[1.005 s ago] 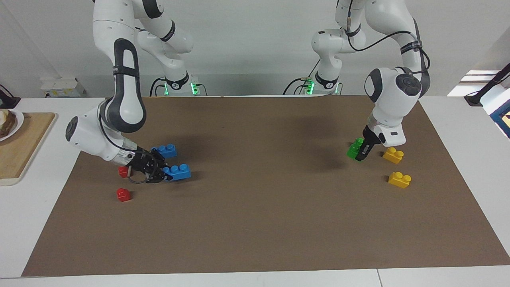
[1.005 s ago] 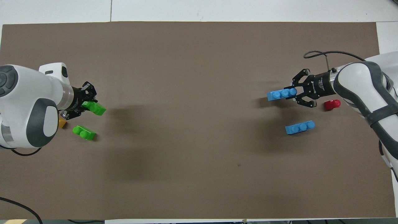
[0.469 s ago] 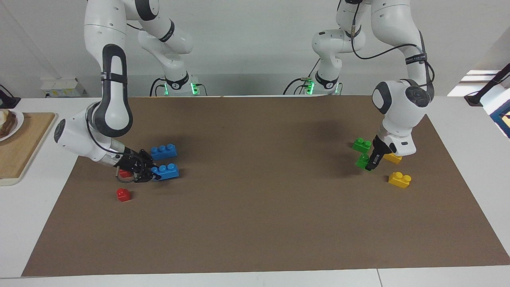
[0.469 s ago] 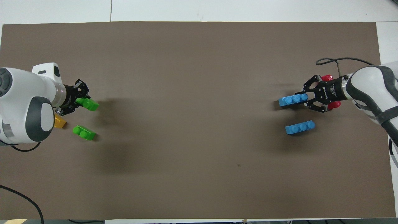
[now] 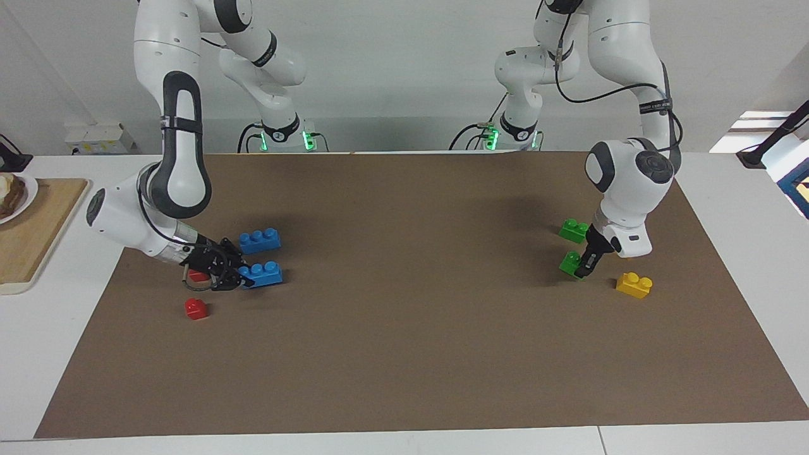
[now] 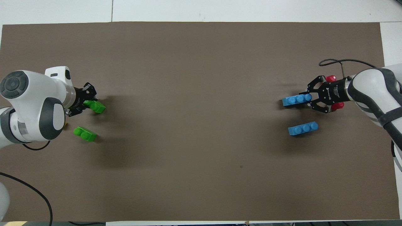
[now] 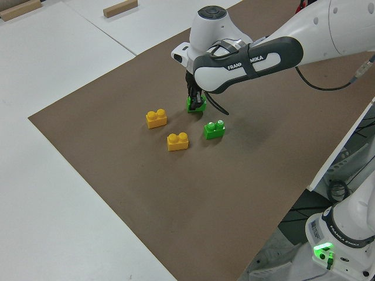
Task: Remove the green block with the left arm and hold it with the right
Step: 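Open the left gripper while the right gripper opens and releases the blue brick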
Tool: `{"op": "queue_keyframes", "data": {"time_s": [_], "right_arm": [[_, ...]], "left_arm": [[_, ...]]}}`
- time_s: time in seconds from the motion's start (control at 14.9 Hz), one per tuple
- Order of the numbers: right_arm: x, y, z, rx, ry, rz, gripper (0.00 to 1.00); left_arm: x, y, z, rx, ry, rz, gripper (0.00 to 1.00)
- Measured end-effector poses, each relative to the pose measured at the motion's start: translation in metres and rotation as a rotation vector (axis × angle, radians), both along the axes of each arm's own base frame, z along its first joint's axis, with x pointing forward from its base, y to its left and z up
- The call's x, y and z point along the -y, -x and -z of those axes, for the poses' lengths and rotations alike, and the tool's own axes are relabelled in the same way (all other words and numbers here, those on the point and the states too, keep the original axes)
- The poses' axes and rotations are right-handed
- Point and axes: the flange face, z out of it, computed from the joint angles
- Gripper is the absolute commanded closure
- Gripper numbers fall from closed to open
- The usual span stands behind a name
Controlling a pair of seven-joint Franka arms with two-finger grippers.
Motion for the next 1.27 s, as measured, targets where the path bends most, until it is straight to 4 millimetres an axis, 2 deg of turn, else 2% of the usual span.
{"op": "queue_keyframes", "data": {"time_s": [0.07,0.13,0.2,0.4,0.54,0.6,0.67,0.94,1.14,1.27], "right_arm": [[0.000,0.000,0.001,0.000,0.001,0.001,0.80],[0.000,0.000,0.001,0.001,0.002,0.002,0.46],[0.000,0.000,0.001,0.002,0.003,0.002,0.27],[-0.003,-0.001,0.001,0.006,0.005,-0.001,0.11],[-0.004,-0.001,0.001,0.008,0.011,-0.006,0.10],[-0.004,-0.002,0.000,0.010,0.013,-0.009,0.08],[-0.004,-0.003,-0.003,0.015,0.014,-0.011,0.06],[-0.008,-0.010,-0.030,0.033,0.007,-0.017,0.02],[-0.013,-0.010,-0.065,0.055,0.047,-0.065,0.01],[-0.021,-0.008,-0.093,0.074,0.105,-0.136,0.01]], "left_arm": [[0.000,0.000,0.001,0.001,0.000,0.005,1.00],[-0.001,-0.001,0.001,0.002,0.000,0.007,1.00],[-0.001,-0.001,0.001,0.004,-0.001,0.009,1.00],[-0.001,-0.001,0.001,0.006,-0.002,0.033,1.00],[-0.001,-0.001,0.001,0.007,-0.003,0.045,1.00],[-0.001,-0.001,0.001,0.007,-0.003,0.048,0.62],[-0.001,-0.001,0.001,0.007,-0.003,0.050,0.01],[-0.001,-0.001,0.003,0.005,-0.004,0.059,0.00],[-0.001,-0.004,-0.003,0.016,-0.004,0.061,0.00],[-0.001,-0.007,-0.014,0.027,-0.004,0.062,0.00]]}}
